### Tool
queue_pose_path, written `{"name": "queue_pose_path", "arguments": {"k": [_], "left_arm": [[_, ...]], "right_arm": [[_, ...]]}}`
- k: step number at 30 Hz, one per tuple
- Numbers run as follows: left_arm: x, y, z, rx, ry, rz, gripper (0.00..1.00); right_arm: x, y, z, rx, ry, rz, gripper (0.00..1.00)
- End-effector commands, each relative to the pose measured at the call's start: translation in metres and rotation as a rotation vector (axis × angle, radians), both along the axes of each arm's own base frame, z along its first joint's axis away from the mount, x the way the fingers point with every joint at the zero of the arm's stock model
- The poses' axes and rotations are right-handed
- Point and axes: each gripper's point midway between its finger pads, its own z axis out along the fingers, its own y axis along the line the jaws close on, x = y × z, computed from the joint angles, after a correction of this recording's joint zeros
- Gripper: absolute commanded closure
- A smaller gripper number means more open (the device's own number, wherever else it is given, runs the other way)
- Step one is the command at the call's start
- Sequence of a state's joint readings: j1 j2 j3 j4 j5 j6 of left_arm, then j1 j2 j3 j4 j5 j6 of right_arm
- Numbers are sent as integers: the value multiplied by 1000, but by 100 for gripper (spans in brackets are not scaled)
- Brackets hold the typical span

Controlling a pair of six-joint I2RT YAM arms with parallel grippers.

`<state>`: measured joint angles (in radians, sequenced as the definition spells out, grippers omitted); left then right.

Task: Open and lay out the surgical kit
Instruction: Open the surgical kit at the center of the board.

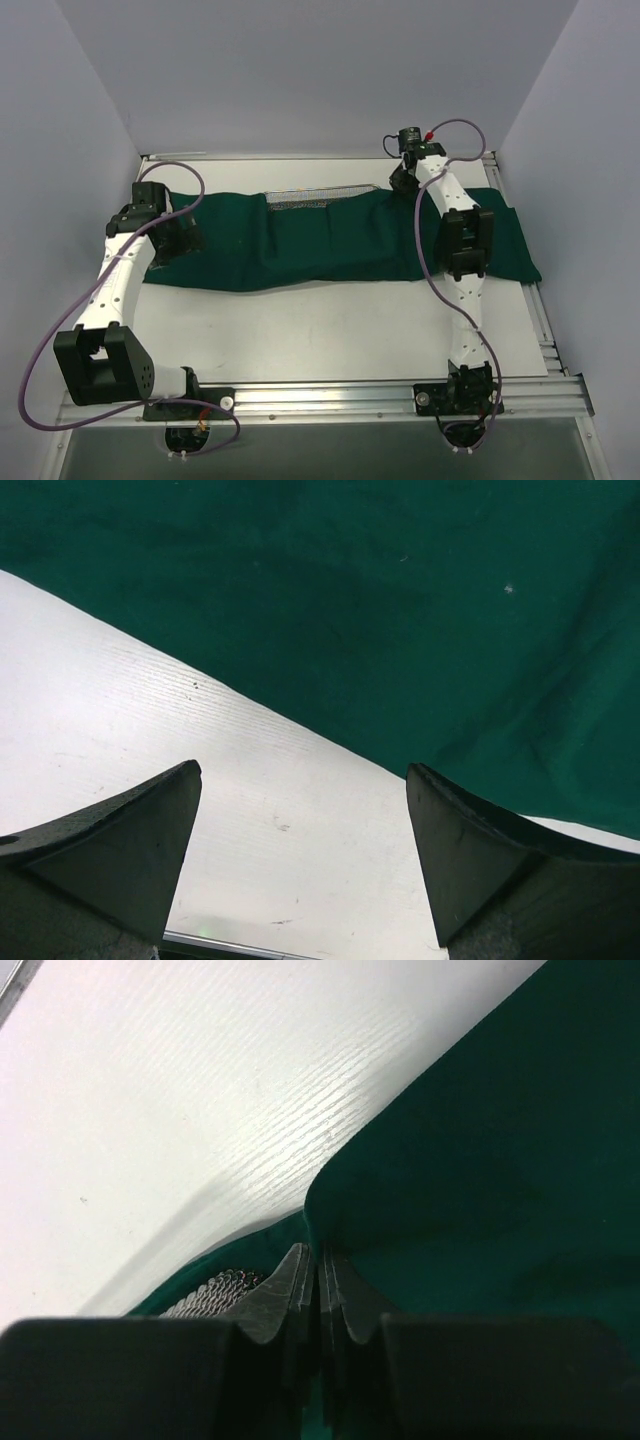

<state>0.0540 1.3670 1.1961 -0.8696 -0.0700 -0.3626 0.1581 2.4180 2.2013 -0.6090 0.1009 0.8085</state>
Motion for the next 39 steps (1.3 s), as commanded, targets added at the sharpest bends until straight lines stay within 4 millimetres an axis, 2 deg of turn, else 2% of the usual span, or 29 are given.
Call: {"name": "queue_pose_path", "arguments": {"k": [1,6,8,10,11,13,14,15,16,17,18,19,20,21,22,23,24,26,28,29,30,31,33,34,35,36,39], "left_arm": [[11,-1,20,0,-57,-8,7],[12,-11,21,-52,-54,-37,3],[12,-13,18,-60,-41,-36,3],[12,-17,16,-84,-37,-44,3],[12,-19,15,-93,-33,-46,3],[13,-24,15,-121,-30,-54,3],[15,-26,13,-136,-25,-52,3],[17,-28,11,-150,-20,-53,3],[18,-32,10,-173,-15,-59,3],[23,-34,7,-187,-2,-51,3],[25,-37,6,-204,9,-52,3],[28,-42,5,-234,18,-59,3],[35,-45,1,-261,33,-49,3],[39,-49,1,-282,36,-46,3],[43,-52,0,-304,40,-45,3],[49,-60,-6,-353,61,-32,3],[58,-64,-1,-376,46,-30,3],[69,-77,-9,-437,75,-18,6],[88,-86,2,-470,46,-21,8],[95,-88,-5,-474,67,6,9],[101,-84,-5,-452,67,32,9],[113,-97,9,-450,36,4,10],[124,-95,4,-425,57,57,11],[138,-95,19,-431,15,66,10],[141,-94,8,-436,63,113,12],[146,-93,8,-434,74,140,18],[163,-88,-3,-411,165,248,18]], "right_arm": [[3,-5,59,-28,-89,16,98],[-5,-8,91,-54,-122,49,99],[-12,-2,109,-55,-142,79,99],[-19,6,117,-62,-146,135,100],[-24,9,132,-60,-168,156,100],[-39,24,133,-58,-154,233,100],[-47,28,149,-56,-179,252,100],[-58,37,142,-57,-156,284,100],[-65,39,145,-63,-156,304,100],[-75,40,160,-60,-181,315,100],[-80,44,162,-55,-191,328,100],[-93,48,148,-35,-155,352,100],[-102,48,160,-24,-182,354,100],[-106,47,157,-22,-182,352,100],[-117,50,144,-2,-147,371,100],[-125,50,149,11,-158,371,100],[-128,52,148,18,-164,379,100],[-141,48,141,17,-144,378,100],[-148,47,139,15,-147,385,100],[-155,44,134,14,-136,386,100],[-157,45,132,20,-139,391,100],[-158,46,131,26,-141,394,100],[-163,45,123,27,-132,395,100],[-164,45,122,33,-133,398,100],[-162,47,123,39,-151,403,100],[-165,48,118,48,-141,408,100],[-166,50,116,59,-150,413,100]]}}
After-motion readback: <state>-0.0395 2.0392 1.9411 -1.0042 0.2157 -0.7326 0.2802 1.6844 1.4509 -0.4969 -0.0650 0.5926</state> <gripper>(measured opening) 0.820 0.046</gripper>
